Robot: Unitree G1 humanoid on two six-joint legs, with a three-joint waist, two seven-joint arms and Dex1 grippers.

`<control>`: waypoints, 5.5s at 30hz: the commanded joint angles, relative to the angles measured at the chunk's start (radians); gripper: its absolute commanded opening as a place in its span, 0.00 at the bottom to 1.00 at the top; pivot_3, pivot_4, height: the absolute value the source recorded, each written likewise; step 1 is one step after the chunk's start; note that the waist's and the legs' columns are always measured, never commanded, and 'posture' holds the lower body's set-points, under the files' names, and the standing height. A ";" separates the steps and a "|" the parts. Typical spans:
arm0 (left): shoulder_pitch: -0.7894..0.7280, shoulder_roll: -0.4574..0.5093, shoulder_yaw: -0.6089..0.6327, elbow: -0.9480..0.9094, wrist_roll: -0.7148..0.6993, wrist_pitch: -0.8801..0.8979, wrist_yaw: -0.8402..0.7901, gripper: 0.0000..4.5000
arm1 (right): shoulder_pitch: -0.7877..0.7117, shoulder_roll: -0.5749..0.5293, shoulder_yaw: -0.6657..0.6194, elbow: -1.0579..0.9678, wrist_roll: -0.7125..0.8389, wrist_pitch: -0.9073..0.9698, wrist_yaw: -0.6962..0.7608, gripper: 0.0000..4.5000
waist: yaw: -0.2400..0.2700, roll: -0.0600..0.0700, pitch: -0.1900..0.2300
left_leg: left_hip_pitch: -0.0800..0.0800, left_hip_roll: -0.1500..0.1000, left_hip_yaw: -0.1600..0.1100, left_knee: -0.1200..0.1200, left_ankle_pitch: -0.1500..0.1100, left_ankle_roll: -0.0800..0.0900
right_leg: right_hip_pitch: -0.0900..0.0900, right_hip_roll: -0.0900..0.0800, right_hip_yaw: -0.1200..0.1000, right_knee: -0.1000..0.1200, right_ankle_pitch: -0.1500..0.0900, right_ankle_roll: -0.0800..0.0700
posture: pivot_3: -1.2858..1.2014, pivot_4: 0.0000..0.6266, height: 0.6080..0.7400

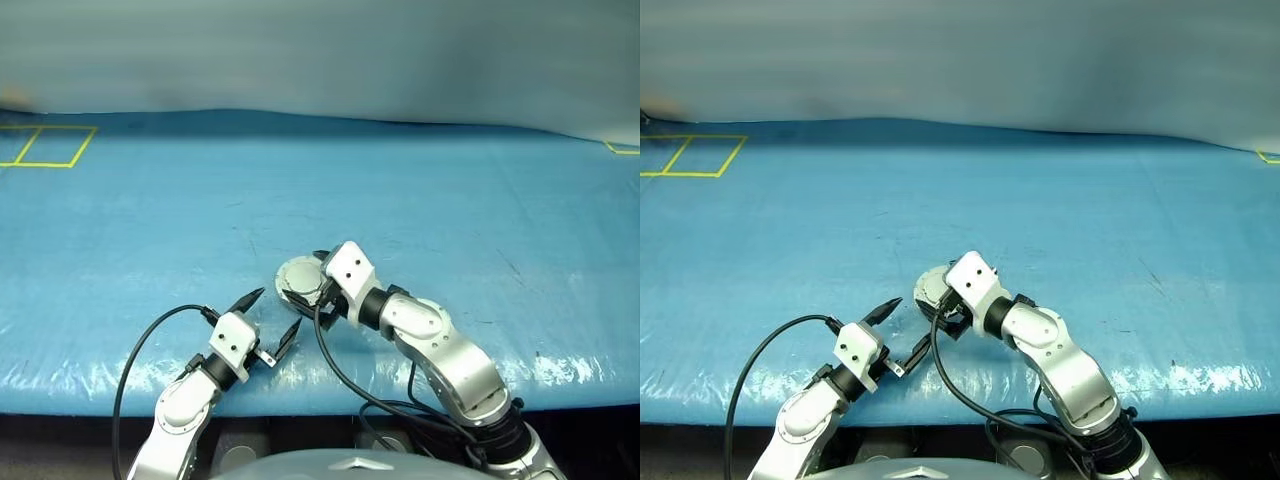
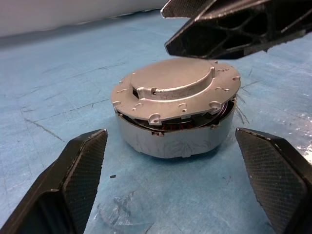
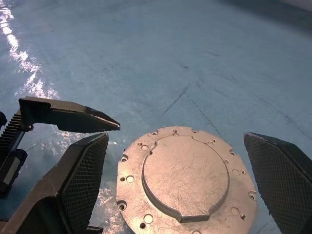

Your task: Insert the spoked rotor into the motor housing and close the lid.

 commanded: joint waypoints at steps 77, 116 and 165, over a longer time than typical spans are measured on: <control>-0.352 0.027 0.279 -0.144 -0.488 0.967 0.146 0.01 | -0.008 0.051 0.011 0.265 -0.140 -0.091 -0.060 0.67 | 0.009 -0.007 -0.005 | 0.006 0.000 0.000 0.001 0.000 0.000 | 0.002 0.000 0.000 -0.001 0.000 0.001 | 0.52 0.24 1.00; -0.467 -0.026 0.160 -0.075 -0.516 1.054 0.095 0.00 | 0.057 0.026 -0.053 0.162 -0.077 -0.067 -0.016 0.99 | 0.024 -0.010 -0.007 | 0.007 -0.001 0.000 0.001 0.000 0.000 | 0.003 0.000 0.000 -0.002 0.000 0.001 | 0.52 0.24 1.00; -0.437 -0.008 0.169 -0.081 -0.484 1.024 0.071 0.00 | 0.227 0.384 -0.540 0.384 1.231 0.336 -0.537 0.28 | -0.004 -0.007 -0.007 | 0.000 0.000 0.000 -0.001 -0.001 -0.001 | -0.004 0.000 0.000 -0.003 0.000 -0.001 | 0.52 0.24 1.00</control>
